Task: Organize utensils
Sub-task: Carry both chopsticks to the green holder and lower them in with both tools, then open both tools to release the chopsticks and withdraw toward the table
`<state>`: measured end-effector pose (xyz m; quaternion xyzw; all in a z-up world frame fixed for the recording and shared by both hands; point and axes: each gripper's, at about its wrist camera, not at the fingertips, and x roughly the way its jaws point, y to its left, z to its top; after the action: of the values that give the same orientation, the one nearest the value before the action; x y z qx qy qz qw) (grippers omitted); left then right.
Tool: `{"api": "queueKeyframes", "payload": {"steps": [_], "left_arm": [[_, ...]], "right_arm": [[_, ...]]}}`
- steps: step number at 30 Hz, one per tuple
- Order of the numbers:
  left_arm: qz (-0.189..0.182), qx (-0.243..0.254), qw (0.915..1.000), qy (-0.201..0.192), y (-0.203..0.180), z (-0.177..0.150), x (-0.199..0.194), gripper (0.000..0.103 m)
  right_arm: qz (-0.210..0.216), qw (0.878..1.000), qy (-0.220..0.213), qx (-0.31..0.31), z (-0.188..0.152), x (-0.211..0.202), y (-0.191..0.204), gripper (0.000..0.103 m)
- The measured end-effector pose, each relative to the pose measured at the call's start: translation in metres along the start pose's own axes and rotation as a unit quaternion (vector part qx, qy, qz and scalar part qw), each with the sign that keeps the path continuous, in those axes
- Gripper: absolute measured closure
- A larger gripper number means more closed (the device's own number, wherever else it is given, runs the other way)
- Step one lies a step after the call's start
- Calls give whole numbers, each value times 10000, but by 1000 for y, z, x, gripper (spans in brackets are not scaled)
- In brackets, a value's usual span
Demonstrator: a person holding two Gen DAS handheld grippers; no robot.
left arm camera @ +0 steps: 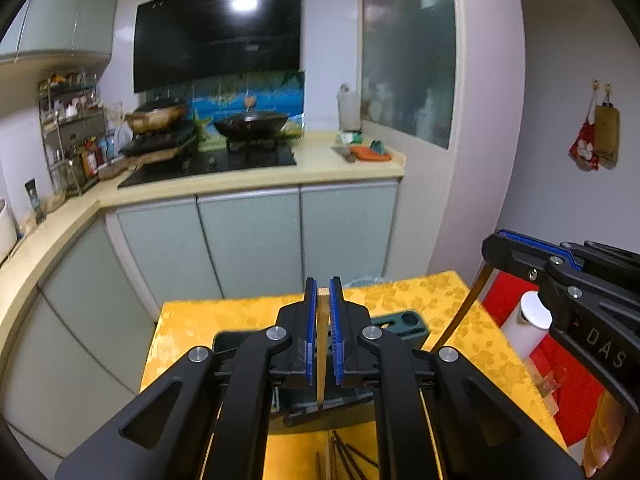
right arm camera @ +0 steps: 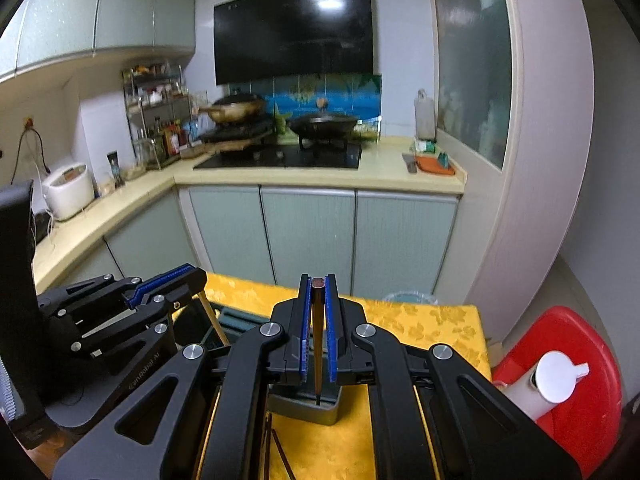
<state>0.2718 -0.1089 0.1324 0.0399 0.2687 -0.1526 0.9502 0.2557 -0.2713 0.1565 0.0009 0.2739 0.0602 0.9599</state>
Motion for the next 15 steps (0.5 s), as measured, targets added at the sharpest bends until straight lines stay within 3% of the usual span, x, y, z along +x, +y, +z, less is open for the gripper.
{"api": "queueKeyframes", "payload": {"steps": [6,8,11,12,13,15], "left_arm": [[77,-91,9998,134,11,-7,3,96],[64,-162,9997,168,16,-6,0,91],[118,-180,9997,97,21,-4,-8,67],[132,-181,9997,72,23,-4,-12,55],[147,-194,9997,51,25,-3,-15,46],[191,-231,9995,3,28,-3,-20,33]], "right_arm": [[47,9998,170,-67,-10,10,9,96],[87,9998,193,-29,-11,10,10,94],[102,9997,203,-31,-12,11,10,93],[120,9997,199,-39,-12,11,11,87],[127,9998,177,-27,-12,10,11,73],[53,10000,74,-40,-12,7,13,60]]}}
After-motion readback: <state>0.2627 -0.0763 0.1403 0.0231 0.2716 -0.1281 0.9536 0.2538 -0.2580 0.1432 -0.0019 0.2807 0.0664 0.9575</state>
